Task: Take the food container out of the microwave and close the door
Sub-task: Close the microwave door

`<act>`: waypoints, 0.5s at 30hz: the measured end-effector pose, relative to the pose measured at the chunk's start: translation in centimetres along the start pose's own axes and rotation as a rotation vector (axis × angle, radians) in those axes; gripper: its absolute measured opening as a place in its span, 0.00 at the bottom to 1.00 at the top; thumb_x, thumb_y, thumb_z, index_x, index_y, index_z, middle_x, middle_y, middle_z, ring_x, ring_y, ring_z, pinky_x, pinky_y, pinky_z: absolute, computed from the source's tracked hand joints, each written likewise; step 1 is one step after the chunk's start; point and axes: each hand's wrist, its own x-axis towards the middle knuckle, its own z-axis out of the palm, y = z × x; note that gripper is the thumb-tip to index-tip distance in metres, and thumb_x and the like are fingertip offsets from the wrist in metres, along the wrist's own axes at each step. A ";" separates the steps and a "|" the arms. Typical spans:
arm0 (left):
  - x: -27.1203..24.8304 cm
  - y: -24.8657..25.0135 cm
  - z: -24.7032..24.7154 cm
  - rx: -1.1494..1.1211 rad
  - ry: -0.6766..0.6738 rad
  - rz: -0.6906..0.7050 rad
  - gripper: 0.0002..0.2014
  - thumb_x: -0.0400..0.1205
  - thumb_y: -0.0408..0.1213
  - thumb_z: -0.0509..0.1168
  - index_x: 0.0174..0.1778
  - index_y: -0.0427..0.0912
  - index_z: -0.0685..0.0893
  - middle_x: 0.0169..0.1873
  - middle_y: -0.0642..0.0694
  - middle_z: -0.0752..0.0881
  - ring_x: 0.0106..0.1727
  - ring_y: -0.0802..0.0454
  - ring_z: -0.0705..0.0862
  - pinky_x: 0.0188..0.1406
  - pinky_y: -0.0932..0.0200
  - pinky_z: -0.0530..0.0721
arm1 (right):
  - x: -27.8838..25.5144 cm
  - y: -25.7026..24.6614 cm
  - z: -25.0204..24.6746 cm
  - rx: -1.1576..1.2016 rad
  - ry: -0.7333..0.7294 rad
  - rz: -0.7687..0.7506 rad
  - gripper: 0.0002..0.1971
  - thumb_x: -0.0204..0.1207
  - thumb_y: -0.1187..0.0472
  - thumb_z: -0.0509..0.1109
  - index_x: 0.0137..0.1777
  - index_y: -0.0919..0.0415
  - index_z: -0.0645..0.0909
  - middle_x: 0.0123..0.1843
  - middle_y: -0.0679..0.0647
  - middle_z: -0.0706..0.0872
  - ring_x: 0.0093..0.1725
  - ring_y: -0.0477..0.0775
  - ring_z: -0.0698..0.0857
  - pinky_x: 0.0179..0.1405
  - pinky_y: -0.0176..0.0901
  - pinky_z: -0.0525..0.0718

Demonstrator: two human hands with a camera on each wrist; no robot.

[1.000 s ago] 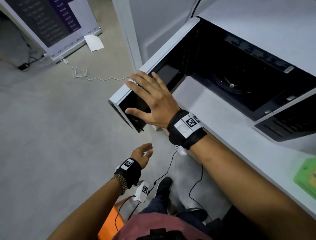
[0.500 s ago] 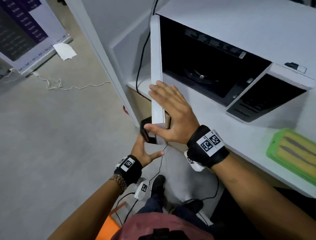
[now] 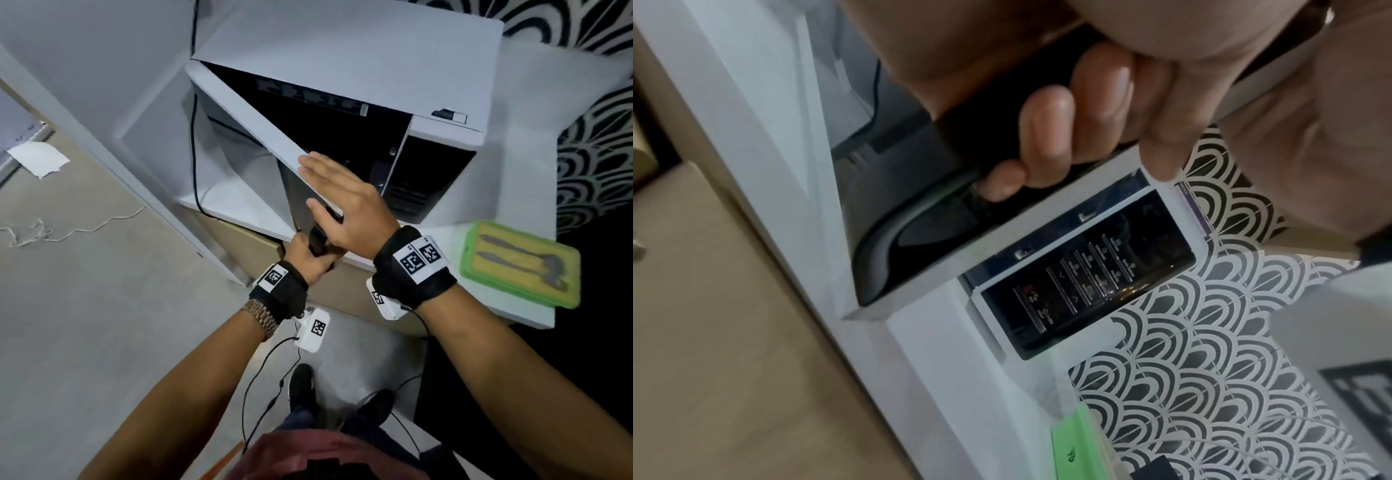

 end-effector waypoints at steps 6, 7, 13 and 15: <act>4.0 0.0 4.2 -0.011 0.040 -0.108 0.11 0.67 0.40 0.68 0.21 0.39 0.79 0.23 0.37 0.79 0.26 0.44 0.76 0.28 0.49 0.79 | -0.1 2.9 -3.6 -0.236 0.024 0.115 0.23 0.82 0.56 0.70 0.73 0.69 0.80 0.77 0.63 0.80 0.78 0.60 0.77 0.81 0.60 0.71; 4.7 -0.1 4.7 -0.014 0.053 -0.117 0.13 0.67 0.42 0.70 0.21 0.40 0.78 0.23 0.37 0.79 0.26 0.43 0.77 0.28 0.47 0.82 | -0.2 3.6 -4.2 -0.273 0.044 0.134 0.24 0.83 0.54 0.69 0.73 0.69 0.80 0.77 0.63 0.80 0.78 0.60 0.77 0.82 0.60 0.70; 8.0 0.2 7.1 -0.047 0.023 -0.102 0.19 0.72 0.52 0.71 0.23 0.43 0.78 0.18 0.45 0.76 0.21 0.47 0.73 0.28 0.53 0.74 | -0.6 7.3 -7.6 -0.441 0.218 0.201 0.21 0.87 0.55 0.59 0.71 0.69 0.81 0.76 0.64 0.80 0.79 0.63 0.75 0.82 0.66 0.65; 9.0 0.0 7.5 -0.049 0.033 -0.121 0.20 0.68 0.57 0.70 0.25 0.43 0.75 0.20 0.41 0.73 0.23 0.45 0.71 0.27 0.50 0.73 | -0.6 8.8 -8.5 -0.467 0.311 0.261 0.19 0.87 0.61 0.56 0.70 0.69 0.81 0.75 0.64 0.81 0.79 0.64 0.75 0.83 0.65 0.65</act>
